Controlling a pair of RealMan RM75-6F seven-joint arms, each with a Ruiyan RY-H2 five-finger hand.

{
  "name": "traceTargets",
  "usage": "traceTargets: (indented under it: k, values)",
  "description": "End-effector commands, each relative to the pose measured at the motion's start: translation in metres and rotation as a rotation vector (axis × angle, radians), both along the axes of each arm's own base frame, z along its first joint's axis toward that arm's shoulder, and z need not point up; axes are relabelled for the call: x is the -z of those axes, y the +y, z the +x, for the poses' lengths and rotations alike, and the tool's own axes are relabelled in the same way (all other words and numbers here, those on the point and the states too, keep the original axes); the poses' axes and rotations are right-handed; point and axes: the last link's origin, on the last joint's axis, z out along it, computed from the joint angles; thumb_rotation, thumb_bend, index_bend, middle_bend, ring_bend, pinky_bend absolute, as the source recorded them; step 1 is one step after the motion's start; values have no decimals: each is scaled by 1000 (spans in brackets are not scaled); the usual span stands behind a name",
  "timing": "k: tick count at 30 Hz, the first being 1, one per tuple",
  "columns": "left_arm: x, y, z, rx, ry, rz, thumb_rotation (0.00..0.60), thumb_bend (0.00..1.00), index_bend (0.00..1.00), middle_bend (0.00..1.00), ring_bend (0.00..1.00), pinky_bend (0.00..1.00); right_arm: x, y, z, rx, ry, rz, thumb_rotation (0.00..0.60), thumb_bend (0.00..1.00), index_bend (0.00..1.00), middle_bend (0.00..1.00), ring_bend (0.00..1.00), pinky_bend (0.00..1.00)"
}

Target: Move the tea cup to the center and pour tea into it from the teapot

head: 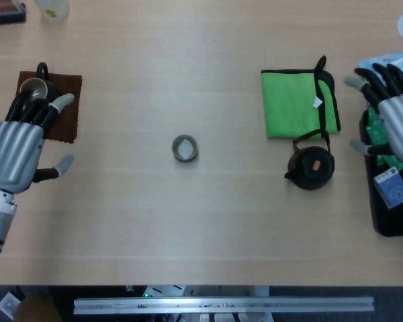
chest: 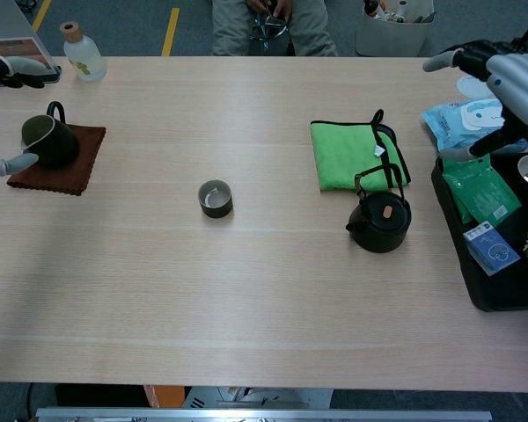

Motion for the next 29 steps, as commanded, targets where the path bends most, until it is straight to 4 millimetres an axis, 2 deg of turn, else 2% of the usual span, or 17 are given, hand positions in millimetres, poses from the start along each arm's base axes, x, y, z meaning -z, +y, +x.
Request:
traceTargets:
  k: [1, 8, 14, 22, 29]
  values:
    - [-3, -1, -2, 2, -2, 16, 600, 246, 102, 203, 174, 70, -29, 13, -12, 9, 34, -110, 600, 0, 189, 183, 31, 0]
    - [-11, -8, -12, -6, 1, 56, 600, 246, 106, 206, 174, 70, -64, 44, -42, 75, 84, -248, 600, 0, 251, 245, 77, 0]
    - [-17, -18, -18, 4, 14, 111, 600, 246, 110, 210, 174, 70, -79, 71, -61, 132, 106, -294, 600, 0, 274, 264, 89, 0]
    - [-16, -35, -29, -4, 51, 133, 600, 246, 115, 213, 174, 70, -88, 100, -76, 203, 165, -278, 600, 0, 284, 275, 95, 0]
    - [-11, -43, -35, -31, 49, 133, 600, 246, 115, 213, 174, 70, -89, 106, -81, 247, 162, -253, 600, 0, 295, 276, 94, 0]
